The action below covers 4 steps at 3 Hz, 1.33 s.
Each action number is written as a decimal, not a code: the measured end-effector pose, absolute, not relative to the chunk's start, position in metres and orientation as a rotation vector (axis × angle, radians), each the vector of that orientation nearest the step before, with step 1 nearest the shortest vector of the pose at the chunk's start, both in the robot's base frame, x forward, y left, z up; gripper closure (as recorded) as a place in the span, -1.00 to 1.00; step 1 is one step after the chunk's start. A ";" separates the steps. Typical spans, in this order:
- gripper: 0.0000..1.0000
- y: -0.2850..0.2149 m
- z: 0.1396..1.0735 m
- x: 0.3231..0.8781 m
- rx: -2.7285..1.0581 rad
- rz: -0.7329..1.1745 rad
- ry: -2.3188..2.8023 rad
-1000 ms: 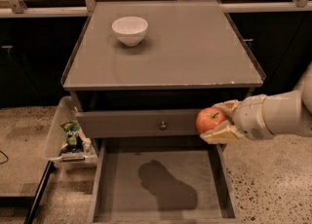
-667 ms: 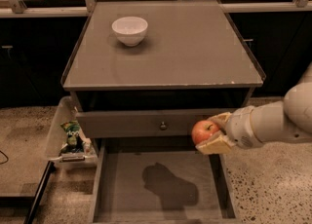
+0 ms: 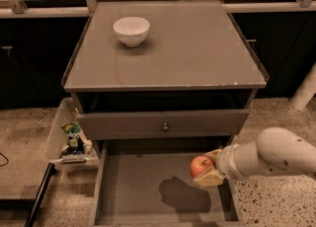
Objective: Place apple into middle drawer
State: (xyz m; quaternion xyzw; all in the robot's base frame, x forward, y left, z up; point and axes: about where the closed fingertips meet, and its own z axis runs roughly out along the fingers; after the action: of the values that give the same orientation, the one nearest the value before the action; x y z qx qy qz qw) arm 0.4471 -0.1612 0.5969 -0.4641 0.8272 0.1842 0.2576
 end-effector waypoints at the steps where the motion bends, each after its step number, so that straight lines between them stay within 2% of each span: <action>1: 1.00 -0.160 0.547 0.455 -1.284 0.465 2.212; 3: 1.00 -0.156 0.525 0.459 -1.290 0.468 2.244; 4: 1.00 -0.149 0.481 0.473 -1.297 0.443 2.275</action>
Offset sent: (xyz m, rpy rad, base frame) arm 0.0047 0.0010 -0.0365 -0.0131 -0.0248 0.0168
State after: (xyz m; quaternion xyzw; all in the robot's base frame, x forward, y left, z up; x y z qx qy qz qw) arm 0.4731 -0.1487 0.4810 -0.4741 0.8313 0.1620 0.2405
